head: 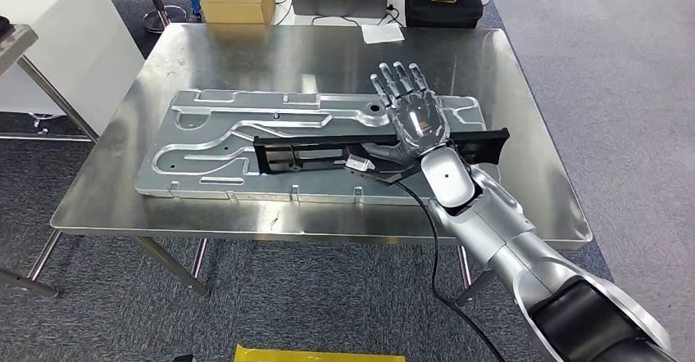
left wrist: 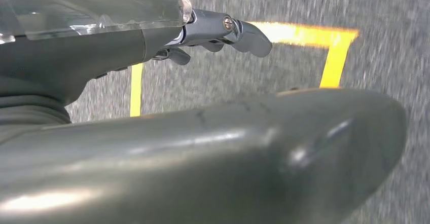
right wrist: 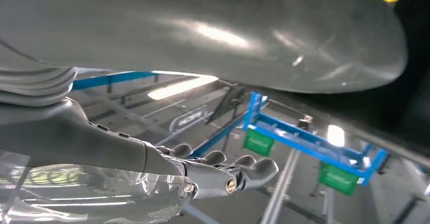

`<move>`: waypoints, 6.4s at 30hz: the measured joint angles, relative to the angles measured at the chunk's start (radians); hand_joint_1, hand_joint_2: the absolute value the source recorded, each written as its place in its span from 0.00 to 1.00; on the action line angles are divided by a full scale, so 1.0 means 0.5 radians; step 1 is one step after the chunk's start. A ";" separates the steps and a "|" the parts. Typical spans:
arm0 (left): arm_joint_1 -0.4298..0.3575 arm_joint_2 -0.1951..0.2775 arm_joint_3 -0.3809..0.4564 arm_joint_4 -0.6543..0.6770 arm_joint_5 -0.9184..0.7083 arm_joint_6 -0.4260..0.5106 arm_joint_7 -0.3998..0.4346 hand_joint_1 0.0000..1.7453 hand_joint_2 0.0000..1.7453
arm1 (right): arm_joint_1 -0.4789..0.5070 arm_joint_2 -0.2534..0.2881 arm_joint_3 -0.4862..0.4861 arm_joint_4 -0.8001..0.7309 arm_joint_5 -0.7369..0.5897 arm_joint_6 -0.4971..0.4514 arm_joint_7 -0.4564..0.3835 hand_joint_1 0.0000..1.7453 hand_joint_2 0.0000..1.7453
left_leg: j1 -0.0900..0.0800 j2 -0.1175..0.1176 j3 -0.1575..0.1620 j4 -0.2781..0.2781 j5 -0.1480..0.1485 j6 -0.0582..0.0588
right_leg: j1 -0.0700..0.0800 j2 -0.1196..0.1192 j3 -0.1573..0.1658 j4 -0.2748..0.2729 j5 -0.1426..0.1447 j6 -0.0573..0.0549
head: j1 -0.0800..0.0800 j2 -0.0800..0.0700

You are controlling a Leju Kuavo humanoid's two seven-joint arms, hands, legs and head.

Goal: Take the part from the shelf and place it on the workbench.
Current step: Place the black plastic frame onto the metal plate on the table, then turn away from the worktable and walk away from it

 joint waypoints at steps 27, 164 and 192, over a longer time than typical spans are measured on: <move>0.055 0.091 0.119 -0.001 0.194 0.170 -0.023 0.00 0.00 | 0.520 -0.277 -1.624 0.165 -0.157 -0.485 -0.171 0.00 0.25 | 0.011 0.000 0.264 0.000 -0.246 0.044 | -0.023 -0.005 -0.142 0.030 0.114 0.085 | 0.001 0.000; 0.137 0.004 0.219 -0.001 0.116 0.220 -0.133 0.00 0.00 | 1.760 0.547 -3.806 1.111 -1.084 0.535 -0.660 0.00 0.00 | 0.028 0.117 0.325 0.022 -0.332 -0.024 | -0.027 -0.175 0.003 -0.014 0.008 0.039 | -0.009 0.000; 0.164 0.147 0.216 -0.001 0.085 0.117 -0.001 0.00 0.00 | 1.666 0.616 -3.852 1.127 -1.078 0.369 -0.706 0.00 0.00 | 0.022 0.016 0.106 0.404 -0.452 -0.051 | -0.022 -0.127 0.001 -0.012 -0.006 -0.014 | -0.020 0.000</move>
